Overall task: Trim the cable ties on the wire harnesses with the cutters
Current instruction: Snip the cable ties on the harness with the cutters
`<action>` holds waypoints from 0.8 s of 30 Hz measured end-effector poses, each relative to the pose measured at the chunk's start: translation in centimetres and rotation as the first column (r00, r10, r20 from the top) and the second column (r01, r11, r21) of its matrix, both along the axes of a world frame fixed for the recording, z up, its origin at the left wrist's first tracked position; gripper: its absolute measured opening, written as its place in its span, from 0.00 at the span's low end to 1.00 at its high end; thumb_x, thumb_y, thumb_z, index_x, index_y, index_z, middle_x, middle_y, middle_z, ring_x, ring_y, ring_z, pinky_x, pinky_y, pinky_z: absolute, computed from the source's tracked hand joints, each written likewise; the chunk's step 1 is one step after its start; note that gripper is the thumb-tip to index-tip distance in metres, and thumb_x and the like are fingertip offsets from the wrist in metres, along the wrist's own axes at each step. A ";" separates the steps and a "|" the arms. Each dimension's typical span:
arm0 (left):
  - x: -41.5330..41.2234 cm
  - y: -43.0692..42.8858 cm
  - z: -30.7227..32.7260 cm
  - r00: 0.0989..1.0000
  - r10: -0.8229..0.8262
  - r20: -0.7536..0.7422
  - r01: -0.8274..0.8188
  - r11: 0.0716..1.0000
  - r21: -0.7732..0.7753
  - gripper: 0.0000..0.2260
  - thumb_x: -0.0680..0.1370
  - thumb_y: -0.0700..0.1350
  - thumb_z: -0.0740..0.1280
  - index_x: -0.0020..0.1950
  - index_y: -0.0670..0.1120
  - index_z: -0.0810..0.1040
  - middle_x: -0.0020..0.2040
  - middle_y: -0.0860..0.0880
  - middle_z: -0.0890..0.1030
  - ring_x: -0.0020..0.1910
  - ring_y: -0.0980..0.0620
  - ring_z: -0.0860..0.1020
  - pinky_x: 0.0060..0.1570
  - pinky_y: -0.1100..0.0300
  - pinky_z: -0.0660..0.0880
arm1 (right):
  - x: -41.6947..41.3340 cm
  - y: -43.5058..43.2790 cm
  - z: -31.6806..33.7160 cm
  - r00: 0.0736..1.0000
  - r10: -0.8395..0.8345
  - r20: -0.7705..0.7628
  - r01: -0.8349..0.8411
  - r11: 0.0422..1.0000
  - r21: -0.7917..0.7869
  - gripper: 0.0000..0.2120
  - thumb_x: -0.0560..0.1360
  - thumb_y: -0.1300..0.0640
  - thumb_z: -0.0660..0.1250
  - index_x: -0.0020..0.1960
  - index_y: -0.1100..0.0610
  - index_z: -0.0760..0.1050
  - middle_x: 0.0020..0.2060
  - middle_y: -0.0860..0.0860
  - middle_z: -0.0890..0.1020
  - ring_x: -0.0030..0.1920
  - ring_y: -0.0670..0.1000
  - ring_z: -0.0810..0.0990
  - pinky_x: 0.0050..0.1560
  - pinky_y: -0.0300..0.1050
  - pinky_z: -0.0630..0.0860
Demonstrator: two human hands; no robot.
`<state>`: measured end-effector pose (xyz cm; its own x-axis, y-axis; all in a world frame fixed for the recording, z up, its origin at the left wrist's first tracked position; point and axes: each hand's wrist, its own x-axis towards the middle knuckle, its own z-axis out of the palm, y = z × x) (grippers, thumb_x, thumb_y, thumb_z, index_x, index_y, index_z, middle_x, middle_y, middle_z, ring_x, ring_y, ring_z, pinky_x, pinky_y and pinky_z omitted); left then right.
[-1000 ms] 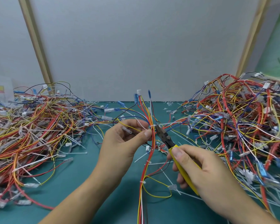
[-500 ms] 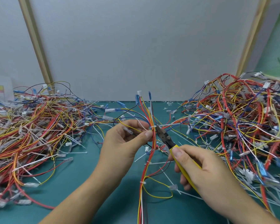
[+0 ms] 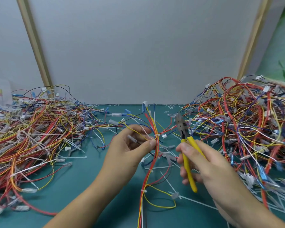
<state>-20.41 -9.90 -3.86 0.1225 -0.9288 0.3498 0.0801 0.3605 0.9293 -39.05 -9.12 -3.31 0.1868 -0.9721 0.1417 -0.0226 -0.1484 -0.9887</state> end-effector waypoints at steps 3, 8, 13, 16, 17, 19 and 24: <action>-0.2 0.2 -0.6 0.962 0.032 0.273 -0.003 0.994 -0.107 0.13 0.74 0.40 0.75 0.56 0.49 0.78 0.42 0.49 0.85 0.42 0.54 0.83 0.46 0.65 0.77 | 0.2 -0.1 -0.4 0.997 0.014 0.072 -0.012 0.999 -0.033 0.14 0.66 0.42 0.70 0.46 0.49 0.82 0.43 0.54 0.84 0.38 0.52 0.83 0.40 0.48 0.83; -0.1 0.4 -1.4 0.617 0.149 0.773 0.173 0.932 -0.318 0.29 0.74 0.55 0.73 0.73 0.55 0.69 0.63 0.62 0.76 0.63 0.62 0.75 0.62 0.67 0.71 | 0.1 -0.2 -0.5 0.981 -0.022 0.193 0.026 0.999 -0.019 0.13 0.64 0.48 0.74 0.48 0.50 0.84 0.43 0.57 0.85 0.41 0.55 0.85 0.39 0.48 0.83; 0.2 0.6 -1.2 0.589 0.025 0.808 0.307 0.918 -0.251 0.30 0.76 0.58 0.71 0.76 0.59 0.66 0.68 0.60 0.70 0.69 0.59 0.71 0.67 0.70 0.64 | 0.0 -0.4 -0.5 0.979 -0.019 0.205 0.023 1.000 -0.013 0.11 0.64 0.54 0.74 0.47 0.49 0.85 0.42 0.55 0.86 0.38 0.53 0.84 0.36 0.45 0.82; 0.1 0.6 -0.5 0.845 0.020 0.534 0.149 0.951 -0.271 0.14 0.78 0.54 0.64 0.62 0.54 0.81 0.57 0.56 0.82 0.59 0.56 0.79 0.59 0.66 0.71 | -0.3 -0.6 -0.2 0.963 0.008 0.270 -0.009 1.000 0.001 0.08 0.65 0.55 0.73 0.44 0.49 0.85 0.38 0.55 0.83 0.34 0.51 0.81 0.33 0.44 0.80; 0.3 0.4 -0.4 0.909 0.110 0.402 0.012 0.957 -0.290 0.13 0.79 0.52 0.62 0.57 0.51 0.82 0.52 0.54 0.84 0.55 0.55 0.81 0.55 0.64 0.73 | -0.4 -0.6 0.0 0.952 0.015 0.306 -0.019 1.000 0.010 0.08 0.64 0.56 0.73 0.43 0.49 0.84 0.38 0.54 0.81 0.33 0.50 0.80 0.32 0.43 0.80; 1.4 -0.3 0.0 0.919 0.337 0.206 -0.269 0.916 -0.299 0.13 0.79 0.47 0.59 0.53 0.47 0.83 0.47 0.50 0.84 0.49 0.53 0.81 0.50 0.62 0.73 | -0.6 -0.8 0.3 0.925 0.030 0.378 -0.045 0.998 0.032 0.08 0.63 0.57 0.72 0.42 0.50 0.84 0.37 0.54 0.79 0.31 0.49 0.79 0.30 0.43 0.79; 2.7 -0.9 0.1 0.830 0.458 0.318 -0.413 0.888 -0.201 0.12 0.77 0.52 0.62 0.56 0.52 0.79 0.54 0.54 0.80 0.57 0.53 0.78 0.59 0.52 0.74 | -0.9 -1.2 0.4 0.899 0.055 0.434 -0.090 0.994 0.060 0.13 0.64 0.58 0.70 0.48 0.55 0.82 0.39 0.57 0.77 0.31 0.51 0.79 0.29 0.45 0.80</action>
<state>-17.71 -10.84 -3.73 0.3544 -0.7563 0.5498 -0.4305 0.3900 0.8140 -39.94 -10.37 -2.88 0.1944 -0.9694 0.1501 0.4159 -0.0571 -0.9076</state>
